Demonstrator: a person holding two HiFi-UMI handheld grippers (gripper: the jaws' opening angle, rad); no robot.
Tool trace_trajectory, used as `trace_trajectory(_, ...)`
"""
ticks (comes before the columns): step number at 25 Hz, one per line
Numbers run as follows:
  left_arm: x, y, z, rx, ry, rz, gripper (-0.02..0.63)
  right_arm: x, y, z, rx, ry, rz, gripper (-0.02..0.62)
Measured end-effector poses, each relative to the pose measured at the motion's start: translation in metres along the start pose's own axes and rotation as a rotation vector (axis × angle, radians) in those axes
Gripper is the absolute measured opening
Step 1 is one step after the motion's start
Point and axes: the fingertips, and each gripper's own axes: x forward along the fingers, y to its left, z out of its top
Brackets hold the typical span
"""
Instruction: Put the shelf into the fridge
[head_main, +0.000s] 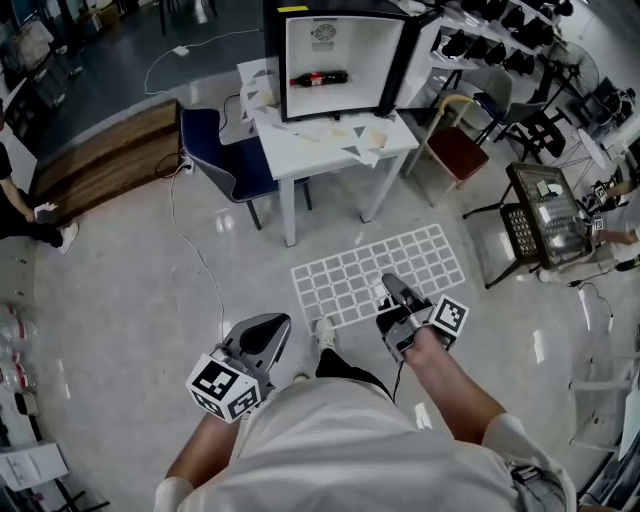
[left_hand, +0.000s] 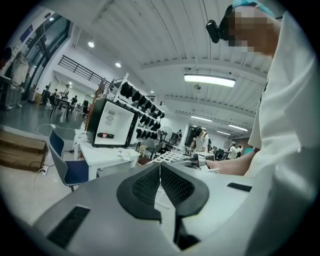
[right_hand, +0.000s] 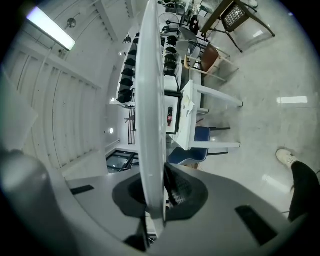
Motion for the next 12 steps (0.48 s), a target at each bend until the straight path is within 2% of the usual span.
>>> trace_trajectory(5,0.049,0.025,0.039,0.045,0.012,-0.02,0.018,0.06,0.015,0.052,0.001,-0.003,0.035,0.032)
trace_trajectory(12,0.115,0.07,0.073,0.05,0.0,0.032,0.018,0.131,0.027,0.12,0.009,0.014,0.086,0.032)
